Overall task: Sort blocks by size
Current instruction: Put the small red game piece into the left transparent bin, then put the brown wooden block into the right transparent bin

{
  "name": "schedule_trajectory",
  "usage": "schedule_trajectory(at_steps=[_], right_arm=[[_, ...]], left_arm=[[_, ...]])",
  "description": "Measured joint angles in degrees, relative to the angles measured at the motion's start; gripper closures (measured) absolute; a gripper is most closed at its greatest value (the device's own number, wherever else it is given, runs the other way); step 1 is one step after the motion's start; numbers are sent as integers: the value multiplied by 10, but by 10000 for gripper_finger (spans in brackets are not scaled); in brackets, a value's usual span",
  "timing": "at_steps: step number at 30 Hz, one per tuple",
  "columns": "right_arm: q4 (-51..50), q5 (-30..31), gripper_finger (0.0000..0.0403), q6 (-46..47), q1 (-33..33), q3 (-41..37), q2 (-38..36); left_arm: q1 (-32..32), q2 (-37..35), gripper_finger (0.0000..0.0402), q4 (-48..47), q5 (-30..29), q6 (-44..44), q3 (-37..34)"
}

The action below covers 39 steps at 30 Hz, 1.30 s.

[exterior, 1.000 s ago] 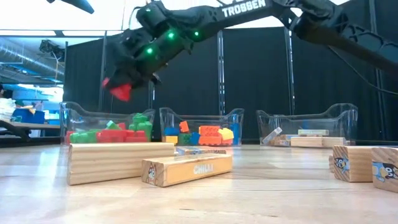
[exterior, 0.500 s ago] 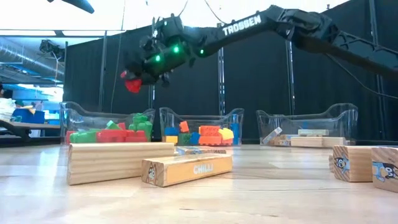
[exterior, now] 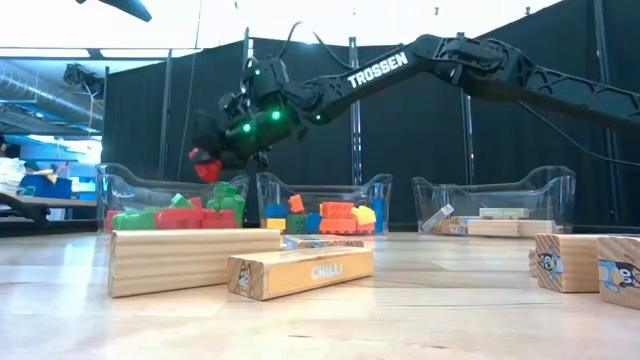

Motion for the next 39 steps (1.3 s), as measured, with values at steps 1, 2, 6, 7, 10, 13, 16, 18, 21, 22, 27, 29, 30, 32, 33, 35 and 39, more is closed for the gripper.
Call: schedule_trajectory(at_steps=[1,2,6,7,10,13,16,18,21,22,27,29,30,32,33,35,39], right_arm=[[4,-1,251,-2,0,0,2],[10,-3,251,-4,0,0,2],[19,-3,197,14,0,2,-1],[12,0,172,17,0,2,-1],[-7,5,123,19,-1,1,0],[0,7,114,15,-2,1,0],[-18,-49,124,37,-2,1,-10],[-46,-107,135,54,1,1,-24],[-132,-202,151,53,13,1,-70],[-176,-228,157,38,20,1,-93],[-486,-291,178,-174,77,5,-164],[-613,-270,183,-268,108,1,-162],[-663,-259,186,-309,122,-1,-158],[-740,-249,189,-386,150,-3,-157],[-758,-250,190,-420,163,-10,-159],[-763,-248,191,-452,184,-34,-162],[-683,-234,191,-446,219,-86,-151]], left_arm=[[0,0,397,0,0,0,0],[0,0,397,0,0,0,0],[0,0,397,0,0,0,0],[0,0,397,0,0,0,0],[0,0,397,0,0,0,0],[0,0,397,0,0,0,0],[0,0,397,-3,0,0,0],[0,0,397,-6,4,0,0],[0,0,397,-10,12,0,0],[0,0,397,-14,13,0,0],[0,0,397,-18,13,1,0],[0,0,397,-18,13,11,0],[0,0,397,-17,13,16,0],[0,0,397,-17,13,25,0],[0,0,397,-17,13,28,0],[0,0,397,-16,12,30,0],[0,0,397,-15,9,29,0]])
